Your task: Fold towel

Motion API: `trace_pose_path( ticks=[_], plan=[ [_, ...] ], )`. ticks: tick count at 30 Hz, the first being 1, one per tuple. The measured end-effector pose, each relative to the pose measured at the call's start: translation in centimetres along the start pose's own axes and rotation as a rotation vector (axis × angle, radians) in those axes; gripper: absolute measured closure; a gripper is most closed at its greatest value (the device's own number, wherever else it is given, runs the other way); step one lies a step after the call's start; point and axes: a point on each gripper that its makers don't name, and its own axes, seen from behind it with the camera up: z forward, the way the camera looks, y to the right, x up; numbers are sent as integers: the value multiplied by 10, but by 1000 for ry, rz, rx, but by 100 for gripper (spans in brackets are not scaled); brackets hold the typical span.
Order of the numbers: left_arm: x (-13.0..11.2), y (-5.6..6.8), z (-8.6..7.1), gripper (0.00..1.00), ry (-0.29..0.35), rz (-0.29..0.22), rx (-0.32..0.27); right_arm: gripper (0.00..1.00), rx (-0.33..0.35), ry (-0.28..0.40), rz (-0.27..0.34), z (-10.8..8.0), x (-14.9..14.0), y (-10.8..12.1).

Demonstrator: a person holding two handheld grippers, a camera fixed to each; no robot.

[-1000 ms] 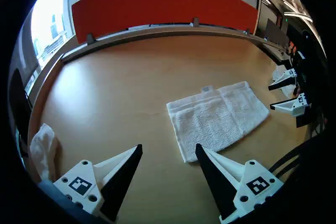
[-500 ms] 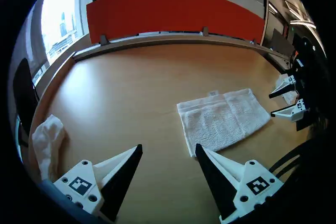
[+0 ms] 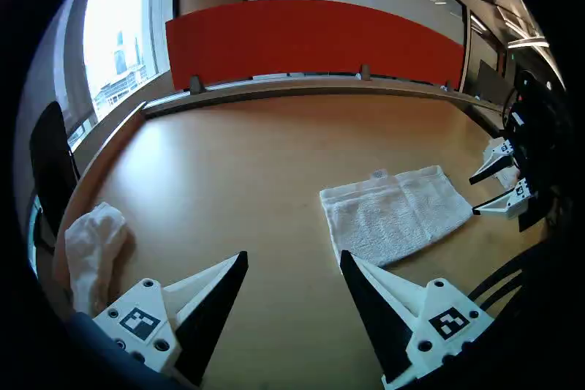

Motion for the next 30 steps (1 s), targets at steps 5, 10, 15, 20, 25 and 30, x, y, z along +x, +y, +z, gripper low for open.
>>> trace_pose_path(
  ticks=[5, 10, 15, 20, 25, 30],
  plan=[
    [-4, -3, -5, 6, 16, -9, 13, 2, 4, -17, -9, 2, -7, -2],
    [-9, -6, -11, 6, 28, -23, 24, 3, 6, -31, -13, 3, -15, -3],
    [-16, -9, -16, 6, 31, -31, 34, 5, 10, -44, -14, 5, -22, -4],
    [-20, -9, -23, 6, 43, -36, 34, 10, 25, -55, -16, 6, -27, -8],
    [-24, -11, -27, 6, 52, -41, 42, 28, 31, -62, -20, 7, -29, -10],
    [-28, -14, -31, 6, 60, -40, 53, 40, 39, -69, -22, 9, -29, -11]
  ],
)
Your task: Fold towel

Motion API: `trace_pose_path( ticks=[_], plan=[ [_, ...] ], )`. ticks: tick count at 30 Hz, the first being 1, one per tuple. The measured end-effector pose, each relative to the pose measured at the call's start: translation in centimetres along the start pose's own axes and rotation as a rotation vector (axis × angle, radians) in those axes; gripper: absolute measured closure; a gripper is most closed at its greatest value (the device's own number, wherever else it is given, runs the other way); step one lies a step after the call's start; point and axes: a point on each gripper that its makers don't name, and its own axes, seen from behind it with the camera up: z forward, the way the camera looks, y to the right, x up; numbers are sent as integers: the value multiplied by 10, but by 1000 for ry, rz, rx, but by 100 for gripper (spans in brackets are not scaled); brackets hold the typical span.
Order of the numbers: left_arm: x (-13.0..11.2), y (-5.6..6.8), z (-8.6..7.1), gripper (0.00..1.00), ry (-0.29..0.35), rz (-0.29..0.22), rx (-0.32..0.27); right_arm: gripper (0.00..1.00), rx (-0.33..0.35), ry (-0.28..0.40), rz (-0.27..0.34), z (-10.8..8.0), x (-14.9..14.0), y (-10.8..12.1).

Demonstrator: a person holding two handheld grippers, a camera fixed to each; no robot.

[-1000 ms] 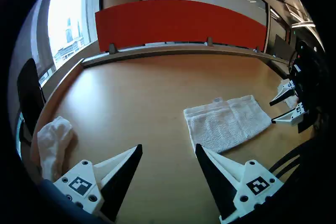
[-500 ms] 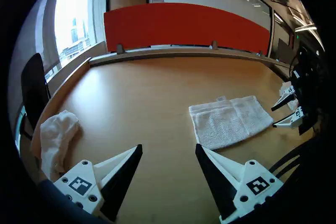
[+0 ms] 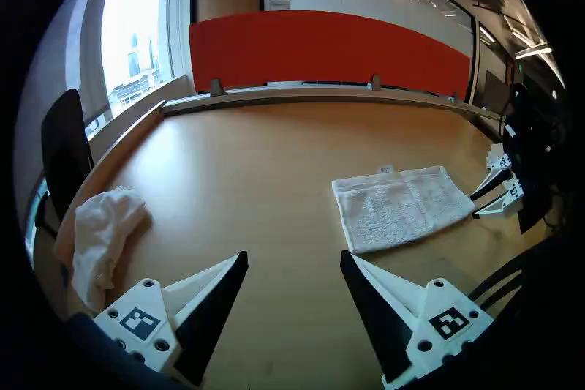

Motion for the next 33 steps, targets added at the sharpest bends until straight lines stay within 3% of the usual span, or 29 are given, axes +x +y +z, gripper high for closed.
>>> trace_pose_path(
  ticks=[4, 12, 21, 30, 33],
  plan=[
    [-2, -2, -2, 6, 6, 6, 5, 44, 2, -10, -5, 1, -3, 0],
    [-6, -5, -4, 6, 10, 1, 8, 62, 1, -23, 11, 3, -9, 1],
    [-8, -9, -6, 6, 4, 5, 14, 66, 1, -26, 32, 2, -12, 2],
    [-8, -9, -7, 6, 3, 5, 11, 96, 6, -11, 43, 0, -9, 0],
    [-7, -9, -7, 6, 4, 8, 11, 96, 5, -11, 39, -2, -8, 0]
  ],
)
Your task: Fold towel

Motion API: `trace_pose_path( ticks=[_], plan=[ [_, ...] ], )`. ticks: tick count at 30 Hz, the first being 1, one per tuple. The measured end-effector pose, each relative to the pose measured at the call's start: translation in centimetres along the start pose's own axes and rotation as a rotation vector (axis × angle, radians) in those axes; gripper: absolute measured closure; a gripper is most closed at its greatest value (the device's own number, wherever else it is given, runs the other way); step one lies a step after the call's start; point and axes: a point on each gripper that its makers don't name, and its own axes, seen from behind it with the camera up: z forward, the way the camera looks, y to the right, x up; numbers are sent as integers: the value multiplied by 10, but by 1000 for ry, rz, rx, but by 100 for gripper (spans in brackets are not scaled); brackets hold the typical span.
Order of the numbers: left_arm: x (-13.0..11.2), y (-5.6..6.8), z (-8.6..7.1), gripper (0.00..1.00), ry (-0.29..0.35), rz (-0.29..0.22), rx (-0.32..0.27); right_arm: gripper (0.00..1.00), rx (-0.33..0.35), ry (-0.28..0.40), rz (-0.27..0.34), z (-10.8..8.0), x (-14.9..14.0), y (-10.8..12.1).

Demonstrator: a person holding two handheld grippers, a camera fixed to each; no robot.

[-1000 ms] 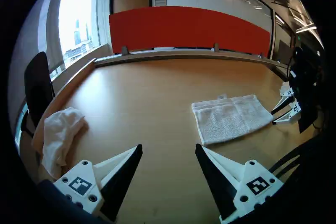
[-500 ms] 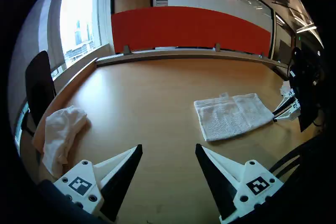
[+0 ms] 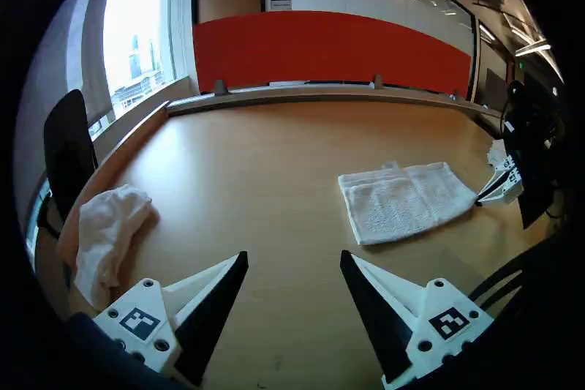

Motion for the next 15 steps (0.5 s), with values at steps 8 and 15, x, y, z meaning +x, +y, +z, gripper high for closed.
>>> trace_pose_path(
  ticks=[8, 15],
  plan=[
    [5, -1, 1, 6, 7, 1, -2, 96, -22, 29, -10, -13, 15, 3],
    [8, -1, 1, 6, 10, 0, -7, 96, -59, 73, 2, -32, 31, 11]
  ],
)
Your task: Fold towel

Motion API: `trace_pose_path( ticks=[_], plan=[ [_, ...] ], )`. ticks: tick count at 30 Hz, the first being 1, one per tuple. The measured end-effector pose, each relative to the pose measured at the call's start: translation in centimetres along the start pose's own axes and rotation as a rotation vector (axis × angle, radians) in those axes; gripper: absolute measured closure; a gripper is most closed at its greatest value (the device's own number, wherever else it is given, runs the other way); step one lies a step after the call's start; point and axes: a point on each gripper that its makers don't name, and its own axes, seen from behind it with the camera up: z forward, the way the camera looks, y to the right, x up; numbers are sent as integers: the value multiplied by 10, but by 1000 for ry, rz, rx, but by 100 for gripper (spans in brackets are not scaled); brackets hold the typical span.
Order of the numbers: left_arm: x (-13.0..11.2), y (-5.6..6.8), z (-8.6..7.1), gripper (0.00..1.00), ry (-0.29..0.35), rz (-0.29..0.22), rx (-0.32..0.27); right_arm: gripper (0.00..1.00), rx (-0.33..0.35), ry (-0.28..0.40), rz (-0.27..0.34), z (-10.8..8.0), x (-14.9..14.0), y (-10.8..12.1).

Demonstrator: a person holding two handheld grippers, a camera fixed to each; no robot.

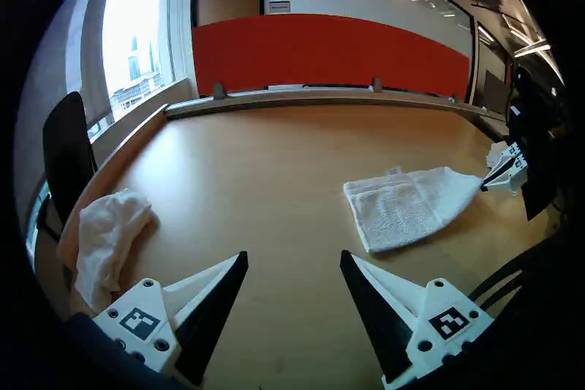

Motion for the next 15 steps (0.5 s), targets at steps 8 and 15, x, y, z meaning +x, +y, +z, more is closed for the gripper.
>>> trace_pose_path(
  ticks=[8, 15],
  plan=[
    [1, 0, 0, 6, -1, 0, -1, 97, -22, 39, 6, -21, 13, 6],
    [1, 4, 1, 6, -4, 0, -10, 97, -30, 56, -32, -34, 24, 9]
  ],
)
